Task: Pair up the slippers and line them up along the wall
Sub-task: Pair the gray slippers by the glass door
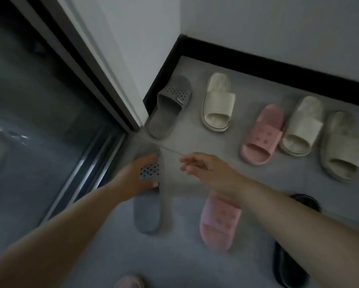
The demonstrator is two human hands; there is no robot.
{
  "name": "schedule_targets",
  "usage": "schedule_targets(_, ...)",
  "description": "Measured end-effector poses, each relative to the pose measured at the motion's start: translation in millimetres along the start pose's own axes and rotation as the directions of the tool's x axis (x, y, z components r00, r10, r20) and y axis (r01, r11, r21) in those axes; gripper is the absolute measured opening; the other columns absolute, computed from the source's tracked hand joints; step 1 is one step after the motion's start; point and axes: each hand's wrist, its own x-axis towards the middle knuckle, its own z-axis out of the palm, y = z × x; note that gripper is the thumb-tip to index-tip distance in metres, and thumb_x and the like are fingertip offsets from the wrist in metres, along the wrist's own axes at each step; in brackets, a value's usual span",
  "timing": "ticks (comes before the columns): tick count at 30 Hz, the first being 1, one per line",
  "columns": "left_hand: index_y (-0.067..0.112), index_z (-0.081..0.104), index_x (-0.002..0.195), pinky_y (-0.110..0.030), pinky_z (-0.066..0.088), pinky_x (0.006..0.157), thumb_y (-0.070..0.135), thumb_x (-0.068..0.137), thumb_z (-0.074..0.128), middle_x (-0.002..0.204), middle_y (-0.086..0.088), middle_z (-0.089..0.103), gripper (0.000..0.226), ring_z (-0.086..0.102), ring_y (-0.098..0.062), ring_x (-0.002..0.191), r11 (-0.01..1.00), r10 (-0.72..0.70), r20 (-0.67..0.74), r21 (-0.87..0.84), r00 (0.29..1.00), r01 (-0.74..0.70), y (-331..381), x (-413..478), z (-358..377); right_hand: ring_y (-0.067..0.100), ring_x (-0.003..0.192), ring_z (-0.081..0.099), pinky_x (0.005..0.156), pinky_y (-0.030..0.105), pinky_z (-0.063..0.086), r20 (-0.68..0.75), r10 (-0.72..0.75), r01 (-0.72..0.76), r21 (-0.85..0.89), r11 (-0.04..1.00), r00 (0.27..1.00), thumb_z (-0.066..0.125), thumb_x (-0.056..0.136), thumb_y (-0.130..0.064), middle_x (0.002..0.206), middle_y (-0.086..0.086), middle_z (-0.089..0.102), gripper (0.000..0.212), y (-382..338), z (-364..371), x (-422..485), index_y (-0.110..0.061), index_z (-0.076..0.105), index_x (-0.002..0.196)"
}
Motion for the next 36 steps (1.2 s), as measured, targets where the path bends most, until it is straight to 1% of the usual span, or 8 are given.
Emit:
schedule_targets(3,0.017,0.013,0.146,-0.038,0.028,0.114,0.024,0.056,0.086,0.153,-0.006,0.023,0.116,0.027,-0.021,0.139,0.947,-0.009,0.172,0.319,0.985,-0.047,-44,42,6,0.016,0.109,0.053,0.092,0.022,0.043,-0.001,-0.006,0.006,-0.064,0.998,1.0,0.055,0.089,-0.008,0.132,0.014,0.053,0.048,34,15,57,-0.01,0.039,0.134)
schedule_targets(6,0.02,0.001,0.147,-0.039,0.021,0.116,0.032,0.057,0.085,0.155,-0.01,0.014,0.123,0.015,-0.026,0.142,0.863,-0.077,0.216,0.504,0.973,-0.044,-61,60,3,0.024,0.125,0.045,0.099,0.029,0.038,-0.038,0.03,-0.03,-0.014,0.999,0.999,0.059,0.088,-0.012,0.142,0.01,0.042,0.064,53,24,83,-0.015,0.026,0.142)
schedule_targets(10,0.02,0.008,0.147,-0.036,0.026,0.114,0.027,0.062,0.081,0.151,-0.012,0.023,0.112,0.021,-0.027,0.139,0.881,-0.112,0.161,0.472,0.981,0.023,-64,60,4,0.023,0.129,0.041,0.095,0.025,0.035,-0.076,0.02,-0.021,-0.01,1.0,0.997,0.06,0.087,-0.015,0.147,0.007,0.037,0.067,55,24,89,-0.017,0.022,0.143)
schedule_targets(16,0.024,0.019,0.145,-0.038,0.025,0.115,0.021,0.064,0.079,0.151,-0.008,0.024,0.101,0.022,-0.025,0.138,0.888,-0.075,0.14,0.459,0.987,0.002,-71,84,-18,0.024,0.142,0.02,0.113,0.028,0.017,-0.161,-0.174,0.102,-0.38,0.919,0.972,0.055,0.09,-0.021,0.154,0.012,0.018,0.067,49,16,140,-0.016,0.018,0.146)
schedule_targets(22,0.021,0.016,0.146,-0.04,0.02,0.117,0.018,0.067,0.074,0.152,-0.009,0.02,0.098,0.017,-0.024,0.14,0.892,-0.082,0.173,0.452,0.981,-0.005,-75,82,-41,0.036,0.134,0.033,0.109,0.04,0.028,-0.404,-0.238,0.001,-0.507,0.862,0.883,0.052,0.091,-0.019,0.155,0.012,0.017,0.071,8,-11,196,-0.013,0.009,0.147)
schedule_targets(27,0.023,0.009,0.146,-0.026,0.013,0.113,0.021,0.072,0.073,0.155,0.0,0.013,0.097,0.01,-0.018,0.142,0.901,-0.045,0.18,0.432,0.983,-0.038,-89,74,-44,0.033,0.136,0.031,0.109,0.038,0.028,-0.41,-0.18,-0.098,-0.57,0.815,0.894,0.044,0.095,-0.013,0.157,0.013,0.011,0.069,1,-34,247,-0.012,0.0,0.148)
schedule_targets(34,0.019,0.012,0.146,-0.018,0.006,0.111,0.024,0.074,0.074,0.156,-0.001,0.012,0.096,0.01,-0.016,0.142,0.923,-0.035,0.203,0.382,0.979,-0.046,-89,74,-47,0.042,0.106,0.054,0.084,0.041,0.043,-0.496,-0.17,-0.161,-0.557,0.815,0.852,0.034,0.088,0.005,0.126,0.027,0.052,0.067,26,-24,221,-0.023,0.014,0.146)
schedule_targets(36,0.014,0.016,0.145,-0.02,0.01,0.111,0.021,0.072,0.076,0.155,-0.006,0.019,0.095,0.017,-0.02,0.141,0.905,0.006,0.193,0.417,0.981,-0.087,-87,76,-49,0.041,0.11,0.054,0.091,0.042,0.044,-0.485,-0.175,-0.116,-0.512,0.851,0.857,0.033,0.084,0.008,0.131,0.023,0.05,0.073,43,-10,191,-0.025,0.015,0.146)
